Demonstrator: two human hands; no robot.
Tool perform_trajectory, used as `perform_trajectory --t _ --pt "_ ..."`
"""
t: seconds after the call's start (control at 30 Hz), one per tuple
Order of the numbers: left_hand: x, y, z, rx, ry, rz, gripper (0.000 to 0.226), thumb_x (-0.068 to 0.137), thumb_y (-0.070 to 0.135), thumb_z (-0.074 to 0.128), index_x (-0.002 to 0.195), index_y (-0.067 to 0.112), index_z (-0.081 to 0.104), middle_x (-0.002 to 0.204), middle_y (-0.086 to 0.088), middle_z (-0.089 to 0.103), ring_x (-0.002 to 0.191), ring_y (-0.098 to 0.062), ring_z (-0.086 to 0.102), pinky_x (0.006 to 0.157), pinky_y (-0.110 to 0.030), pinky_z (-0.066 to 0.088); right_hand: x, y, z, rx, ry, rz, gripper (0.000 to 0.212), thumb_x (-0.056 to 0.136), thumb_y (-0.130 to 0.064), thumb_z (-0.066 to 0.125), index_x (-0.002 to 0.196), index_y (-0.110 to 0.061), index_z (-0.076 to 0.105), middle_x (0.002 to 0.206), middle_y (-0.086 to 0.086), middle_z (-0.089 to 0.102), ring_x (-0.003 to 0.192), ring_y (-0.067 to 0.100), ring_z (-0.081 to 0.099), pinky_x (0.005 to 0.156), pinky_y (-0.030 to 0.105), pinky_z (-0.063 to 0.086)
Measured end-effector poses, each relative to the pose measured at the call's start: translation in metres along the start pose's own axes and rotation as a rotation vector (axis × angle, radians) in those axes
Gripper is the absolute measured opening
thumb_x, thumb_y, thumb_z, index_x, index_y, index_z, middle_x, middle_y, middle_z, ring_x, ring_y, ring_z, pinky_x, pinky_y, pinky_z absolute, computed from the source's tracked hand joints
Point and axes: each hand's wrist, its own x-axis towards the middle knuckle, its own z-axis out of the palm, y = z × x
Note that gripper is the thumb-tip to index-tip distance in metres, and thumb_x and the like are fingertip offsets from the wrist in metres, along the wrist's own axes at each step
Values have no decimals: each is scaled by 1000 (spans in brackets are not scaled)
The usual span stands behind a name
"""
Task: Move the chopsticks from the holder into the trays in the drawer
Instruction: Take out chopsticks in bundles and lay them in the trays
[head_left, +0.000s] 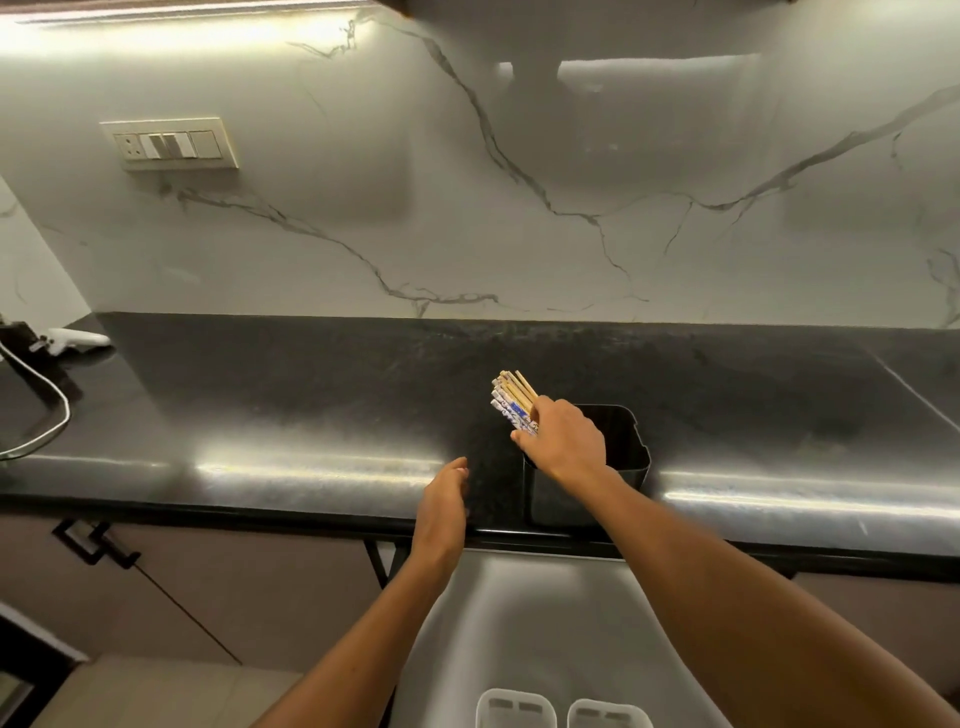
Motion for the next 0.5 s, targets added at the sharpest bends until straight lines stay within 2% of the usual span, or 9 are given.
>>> perform_trajectory --t 0.07,0.23,0.5 --pt "2 0 -1 -8 -4 0 43 100 26 30 139 14 45 139 -9 50 127 -23 46 110 -47 38 1 -1 2 -26 3 18 43 85 -44 62 114 -15 54 108 7 62 90 23 63 72 37 54" --pt "4 -3 -4 7 -7 3 43 100 25 30 139 14 46 137 -8 51 127 -24 47 109 -47 38 2 -6 4 -84 20 23 37 87 -37 58 115 -13 56 104 7 65 87 24 64 65 33 47" --pt "4 -7 -17 30 -11 18 40 100 25 29 127 15 56 111 -3 58 114 -24 53 99 -42 44 5 -6 4 -95 -7 -3 28 91 -32 55 112 -13 62 97 8 69 82 24 65 72 41 56"
